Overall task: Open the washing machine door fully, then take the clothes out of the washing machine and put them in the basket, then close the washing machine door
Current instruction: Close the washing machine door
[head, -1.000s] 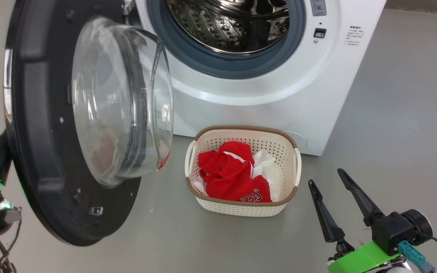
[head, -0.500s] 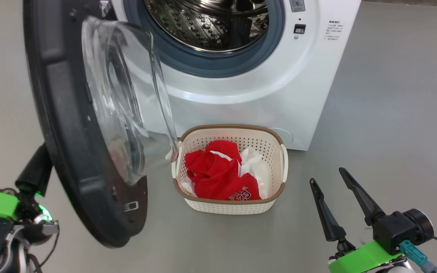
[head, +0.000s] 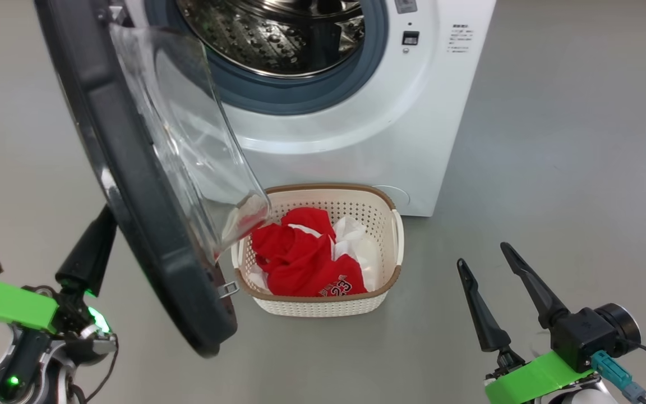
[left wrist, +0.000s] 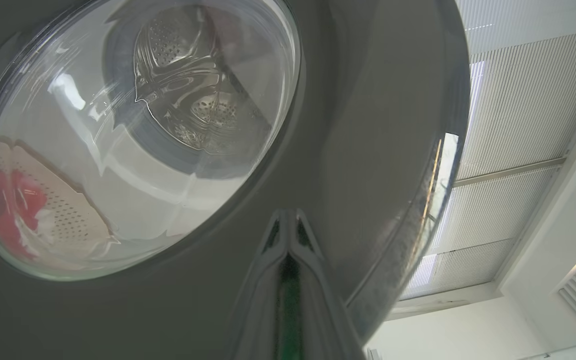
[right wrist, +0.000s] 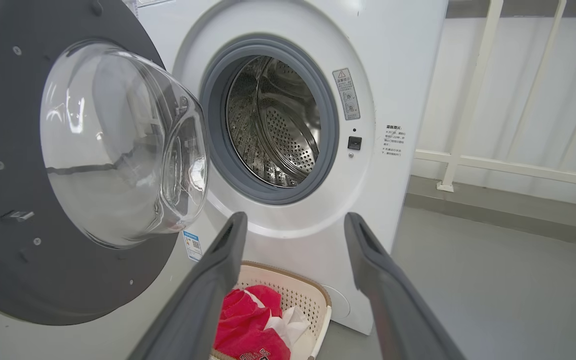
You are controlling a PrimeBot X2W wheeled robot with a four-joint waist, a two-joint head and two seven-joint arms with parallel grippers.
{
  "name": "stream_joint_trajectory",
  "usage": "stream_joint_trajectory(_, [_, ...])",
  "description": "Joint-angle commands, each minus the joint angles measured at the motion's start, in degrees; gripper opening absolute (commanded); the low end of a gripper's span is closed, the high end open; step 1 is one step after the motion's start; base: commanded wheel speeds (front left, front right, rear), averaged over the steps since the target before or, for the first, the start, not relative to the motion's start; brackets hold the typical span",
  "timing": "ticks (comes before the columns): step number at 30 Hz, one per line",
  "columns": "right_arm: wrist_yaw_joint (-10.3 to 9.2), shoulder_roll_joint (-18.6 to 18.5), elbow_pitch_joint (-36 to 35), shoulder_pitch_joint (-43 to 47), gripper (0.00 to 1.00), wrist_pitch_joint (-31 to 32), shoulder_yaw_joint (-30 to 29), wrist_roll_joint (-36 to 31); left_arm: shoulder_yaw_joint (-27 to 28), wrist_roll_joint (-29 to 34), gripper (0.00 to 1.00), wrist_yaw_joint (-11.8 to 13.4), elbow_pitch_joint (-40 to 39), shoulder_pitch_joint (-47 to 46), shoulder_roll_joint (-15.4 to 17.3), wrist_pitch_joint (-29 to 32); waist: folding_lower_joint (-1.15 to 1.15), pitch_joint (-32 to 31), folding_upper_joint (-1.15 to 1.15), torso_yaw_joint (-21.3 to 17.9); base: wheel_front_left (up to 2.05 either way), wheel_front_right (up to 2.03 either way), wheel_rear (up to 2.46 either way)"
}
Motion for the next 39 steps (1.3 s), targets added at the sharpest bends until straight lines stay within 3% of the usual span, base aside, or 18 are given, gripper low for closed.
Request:
stream_joint_trajectory(1, [0.28, 0.03, -1.43, -2.12, 1.0, -0.37, 1.06, 0.9, 0.44, -0.57, 0.0, -0.43, -2.23, -0.08, 1.01, 0.28, 0.0, -0.06, 0.0, -0.58, 0.0, 0.0, 0.0])
stream_joint_trajectory(11, [0.28, 0.03, -1.45, -1.83, 1.0, -0.37, 1.21, 0.89, -0.59, -0.15, 0.0, -1.49, -2.29, 1.46, 1.13, -1.61, 0.0, -0.54, 0.0, -2.74, 0.0, 0.0, 0.0])
stream_joint_trajectory(20, [0.28, 0.03, -1.3, -1.2, 1.0, -0.37, 0.48, 0.73, -1.12, 12.21, 0.0, -7.96, -3.88, 5.16, 4.86, -9.3, 0.0, -1.41, 0.0, -3.44, 0.0, 0.0, 0.0])
stream_joint_trajectory(23, [0.28, 0.03, -1.28, -1.09, 1.0, -0.37, 0.12, 0.58, -1.36, 17.86, 0.44, -10.09, -5.08, 7.06, 6.24, -13.05, 0.0, -1.75, 0.0, -3.54, 0.0, 0.0, 0.0])
stream_joint_trajectory(24, [0.28, 0.03, -1.28, -1.09, 1.0, -0.37, 0.12, 0.58, -1.36, 17.86, 0.44, -10.09, -5.08, 7.06, 6.24, -13.05, 0.0, -1.75, 0.0, -3.54, 0.0, 0.0, 0.0])
stream_joint_trajectory(26, [0.28, 0.03, -1.32, -0.94, 1.0, -0.37, -0.04, 0.55, -1.45, 20.89, 0.93, -11.11, -5.96, 8.45, 6.73, -15.47, 0.0, -1.96, 0.0, -3.58, 0.0, 0.0, 0.0])
stream_joint_trajectory(27, [0.28, 0.03, -1.35, -0.86, 1.0, -0.37, -0.1, 0.55, -1.5, 22.69, 1.0, -11.52, -6.5, 9.22, 7.12, -16.79, 0.0, -1.99, 0.0, -3.6, 0.0, 0.0, 0.0])
stream_joint_trajectory(35, [0.28, 0.03, -2.18, -0.69, 1.0, -0.37, -0.97, 0.35, -4.41, 37.75, 1.0, -13.58, -10.62, 14.39, 9.87, -29.06, 0.0, -1.15, 0.0, -3.33, 0.0, 0.0, 0.0])
stream_joint_trajectory(39, [0.28, 0.03, -2.89, -0.57, 1.0, -0.37, -1.55, -0.02, -6.38, 42.5, 1.0, -13.78, -11.11, 15.89, 9.7, -34.33, 0.0, -0.71, 0.0, -3.31, 0.0, 0.0, 0.0])
